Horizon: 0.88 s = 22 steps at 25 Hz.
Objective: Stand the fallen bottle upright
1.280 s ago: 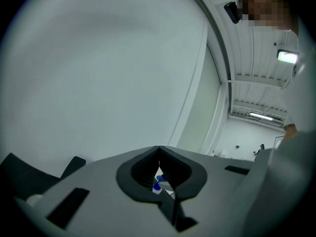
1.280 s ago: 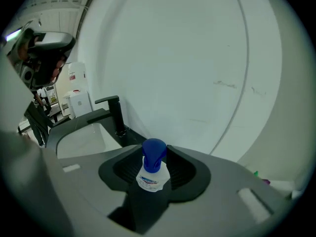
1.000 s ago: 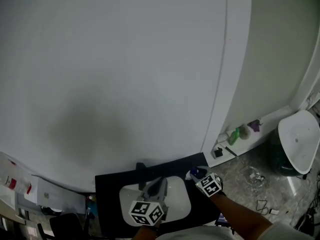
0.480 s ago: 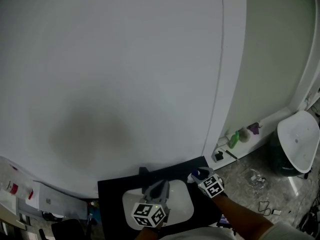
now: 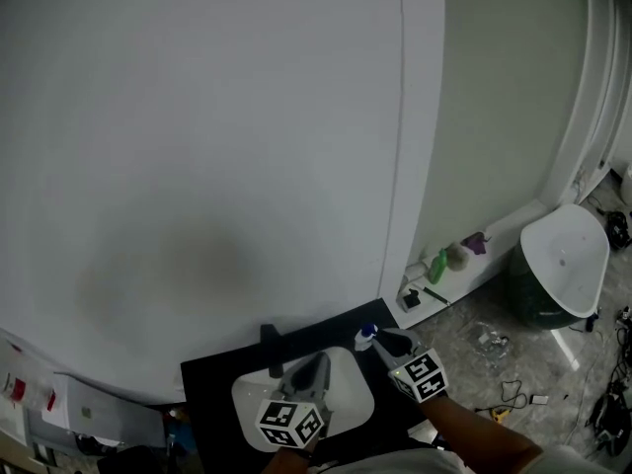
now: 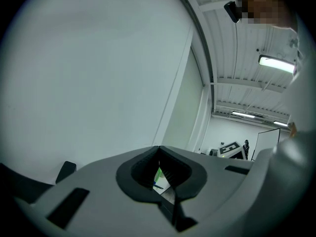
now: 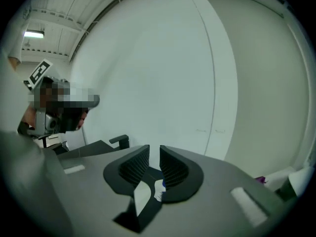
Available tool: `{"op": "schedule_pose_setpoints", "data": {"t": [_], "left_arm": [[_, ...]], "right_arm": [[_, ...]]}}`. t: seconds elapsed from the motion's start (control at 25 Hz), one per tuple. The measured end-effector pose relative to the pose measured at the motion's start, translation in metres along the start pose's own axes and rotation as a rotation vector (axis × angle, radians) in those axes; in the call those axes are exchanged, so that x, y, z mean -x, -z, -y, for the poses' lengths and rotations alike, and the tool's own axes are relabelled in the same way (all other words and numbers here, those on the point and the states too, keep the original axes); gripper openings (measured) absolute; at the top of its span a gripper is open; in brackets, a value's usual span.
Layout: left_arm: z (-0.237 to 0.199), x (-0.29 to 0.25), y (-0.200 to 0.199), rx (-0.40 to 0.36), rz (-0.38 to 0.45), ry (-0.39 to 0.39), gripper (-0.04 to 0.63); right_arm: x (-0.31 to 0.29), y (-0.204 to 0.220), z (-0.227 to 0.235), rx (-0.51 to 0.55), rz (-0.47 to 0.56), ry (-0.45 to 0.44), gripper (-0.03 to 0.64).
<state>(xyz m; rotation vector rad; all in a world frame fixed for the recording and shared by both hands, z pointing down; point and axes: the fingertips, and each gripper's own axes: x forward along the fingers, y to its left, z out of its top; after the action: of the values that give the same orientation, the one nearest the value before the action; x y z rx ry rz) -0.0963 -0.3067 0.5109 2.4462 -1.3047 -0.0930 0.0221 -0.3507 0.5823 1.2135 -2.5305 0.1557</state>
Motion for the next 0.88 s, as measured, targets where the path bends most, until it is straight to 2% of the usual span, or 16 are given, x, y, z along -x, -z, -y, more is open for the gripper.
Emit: {"op": "schedule_pose_setpoints", "data": {"t": [0.24,0.4,0.72,0.88], "left_arm": [[0.054,0.029,0.001,-0.046,0.037,-0.004,0.006],[0.102,0.059,0.007,-0.077,0.073,-0.043,0.006],[0.202,0.119,0.044,-0.105,0.085,-0.083,0.006],[0.230,0.144,0.045,-0.122,0.096,-0.071,0.006]], "right_arm": [[0.073,-0.034,-0.027,0.000,0.124,-0.014,0.009],[0.132,-0.047,-0.050,-0.007,0.188,-0.061,0.003],[0.244,-0.028,-0.102,-0.027,0.225,-0.141,0.002],[0.282,-0.023,-0.126,-0.033,0.233,-0.134,0.002]]}}
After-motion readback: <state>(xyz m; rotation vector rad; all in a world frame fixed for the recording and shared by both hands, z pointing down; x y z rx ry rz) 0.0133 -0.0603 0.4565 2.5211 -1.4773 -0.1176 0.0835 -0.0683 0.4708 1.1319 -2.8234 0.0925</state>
